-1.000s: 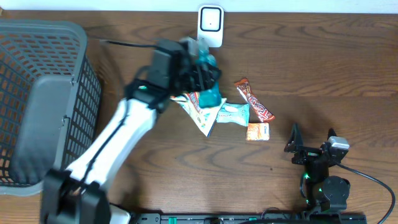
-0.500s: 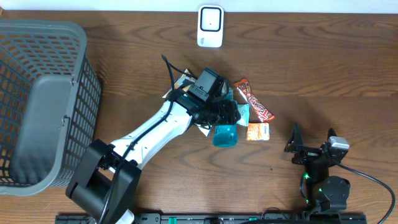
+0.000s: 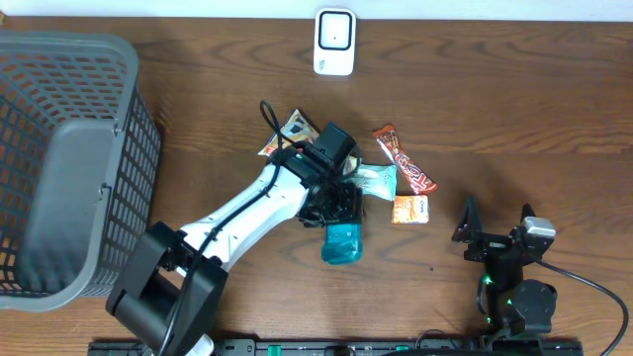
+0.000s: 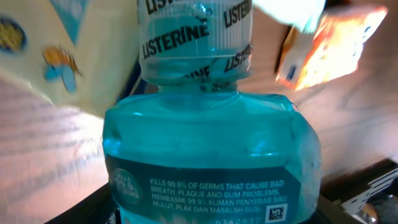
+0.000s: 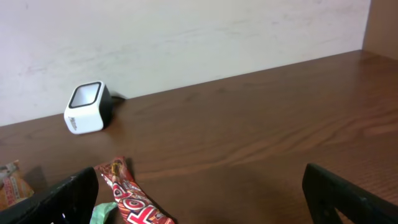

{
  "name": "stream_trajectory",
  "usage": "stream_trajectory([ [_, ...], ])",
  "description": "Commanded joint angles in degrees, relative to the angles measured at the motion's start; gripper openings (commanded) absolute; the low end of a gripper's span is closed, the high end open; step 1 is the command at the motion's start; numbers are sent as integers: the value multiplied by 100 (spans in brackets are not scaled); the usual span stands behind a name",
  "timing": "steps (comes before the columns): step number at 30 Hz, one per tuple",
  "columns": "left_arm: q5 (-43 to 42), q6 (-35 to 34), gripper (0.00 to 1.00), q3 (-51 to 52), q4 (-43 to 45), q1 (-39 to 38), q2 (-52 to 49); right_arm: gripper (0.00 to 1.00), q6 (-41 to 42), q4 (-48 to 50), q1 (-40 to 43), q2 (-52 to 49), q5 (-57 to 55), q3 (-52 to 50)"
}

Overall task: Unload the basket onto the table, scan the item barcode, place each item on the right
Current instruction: 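Lift the Listerine bottle out and carry it to the table center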

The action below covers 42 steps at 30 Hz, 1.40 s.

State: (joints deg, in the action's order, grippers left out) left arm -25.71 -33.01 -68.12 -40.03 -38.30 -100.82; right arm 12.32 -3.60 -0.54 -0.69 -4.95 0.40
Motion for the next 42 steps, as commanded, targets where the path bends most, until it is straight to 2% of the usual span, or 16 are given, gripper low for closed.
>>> stream_trajectory([
  [1,-57,46,27,-7,-105,-201,83,99,-79,-9,22,31,-50,-9],
  [3,-55,221,28,-7,-125,-343,83,99,-79,-9,22,31,-50,-9],
  [13,120,232,28,33,-133,-695,83,99,-79,-9,22,31,-50,-9],
  [21,627,229,28,42,-85,-695,68,99,-79,-9,22,31,-50,-9],
  [34,393,186,29,42,195,-678,-866,99,-79,-11,22,31,-50,-9],
  [42,876,186,29,39,199,-267,-918,99,-79,-11,22,31,-50,-9],
])
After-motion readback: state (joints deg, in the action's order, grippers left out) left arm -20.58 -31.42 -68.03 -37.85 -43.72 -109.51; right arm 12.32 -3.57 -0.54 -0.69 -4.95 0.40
